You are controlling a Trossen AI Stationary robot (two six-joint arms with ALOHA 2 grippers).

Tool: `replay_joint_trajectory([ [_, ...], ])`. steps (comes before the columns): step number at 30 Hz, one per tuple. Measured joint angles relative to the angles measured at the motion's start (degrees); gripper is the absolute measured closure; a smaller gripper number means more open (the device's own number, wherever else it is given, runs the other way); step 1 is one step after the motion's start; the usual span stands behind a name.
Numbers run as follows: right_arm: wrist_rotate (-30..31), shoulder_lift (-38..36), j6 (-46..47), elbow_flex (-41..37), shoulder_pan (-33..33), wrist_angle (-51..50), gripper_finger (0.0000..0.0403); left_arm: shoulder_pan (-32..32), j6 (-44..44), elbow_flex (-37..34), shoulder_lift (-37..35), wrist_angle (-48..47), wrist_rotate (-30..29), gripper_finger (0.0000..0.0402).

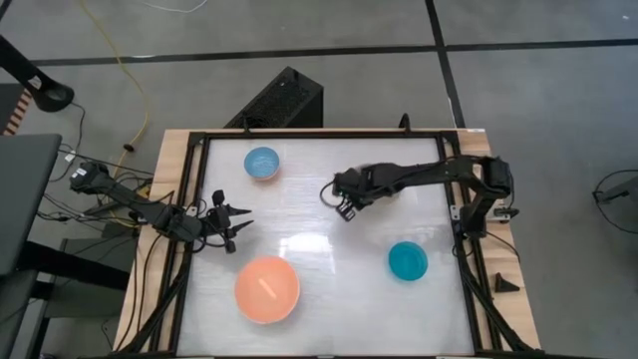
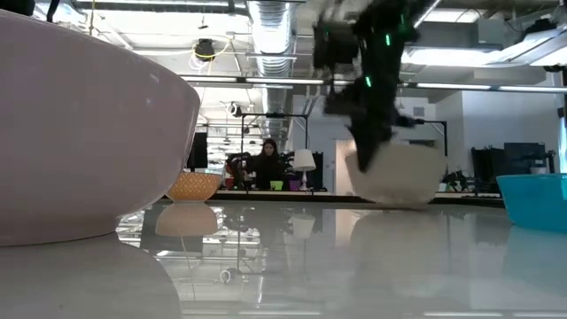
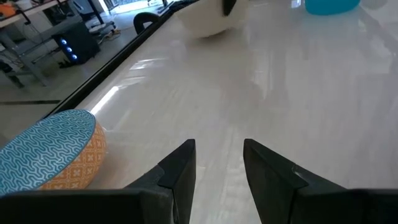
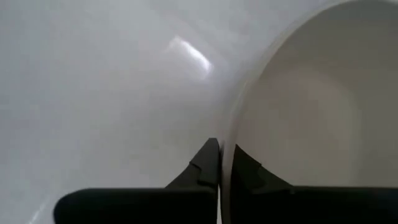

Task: Nest bowls inside each other
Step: Stack the gray bowl on top of the orange bowl

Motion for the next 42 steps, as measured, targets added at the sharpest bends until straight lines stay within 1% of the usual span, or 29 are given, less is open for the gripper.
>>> replay_joint_trajectory([
  [2,0.5,0.0,0.3,4.5,3.4,-2.3,0.0374,0.0,0.0,0.0,0.0,0.0,0.0,0.0276],
  [5,2.4,1.3,0.8,11.2,9.2,-3.2,0.0374,0.0,0.0,0.0,0.0,0.0,0.0,0.0276],
  [9,6.9,6.1,-0.5,22.2,17.0,-3.5,0.0374,0.0,0.0,0.0,0.0,0.0,0.0,0.0276],
  [13,8.6,15.0,-5.5,36.0,23.5,-3.4,0.0374,0.0,0.0,0.0,0.0,0.0,0.0,0.0276],
  [19,8.6,32.2,-15.3,61.8,29.5,-4.8,0.0374,0.0,0.0,0.0,0.0,0.0,0.0,0.0276],
  [20,8.8,33.6,-17.0,62.4,30.2,-1.9,0.0374,0.0,0.0,0.0,0.0,0.0,0.0,0.0276],
  [21,8.4,32.7,-18.9,59.7,30.6,4.3,0.0374,0.0,0.0,0.0,0.0,0.0,0.0,0.0276],
  [22,7.7,32.2,-20.6,57.6,31.1,7.8,0.0374,0.0,0.0,0.0,0.0,0.0,0.1,0.0276],
  [24,7.7,32.0,-20.7,56.0,31.5,8.8,0.0374,0.0,0.0,0.0,0.0,0.0,0.1,0.0276],
  [28,12.1,31.7,-23.3,56.1,32.4,10.5,0.0374,0.0,0.0,0.0,0.0,0.0,0.1,0.0276],
  [39,11.5,34.1,-39.7,56.1,36.9,21.0,0.0374,0.0,0.0,0.0,0.0,0.0,0.1,0.0276],
  [42,9.9,35.4,-43.3,56.1,37.1,22.0,0.0374,0.0,0.0,0.0,0.0,0.0,0.1,0.0276],
])
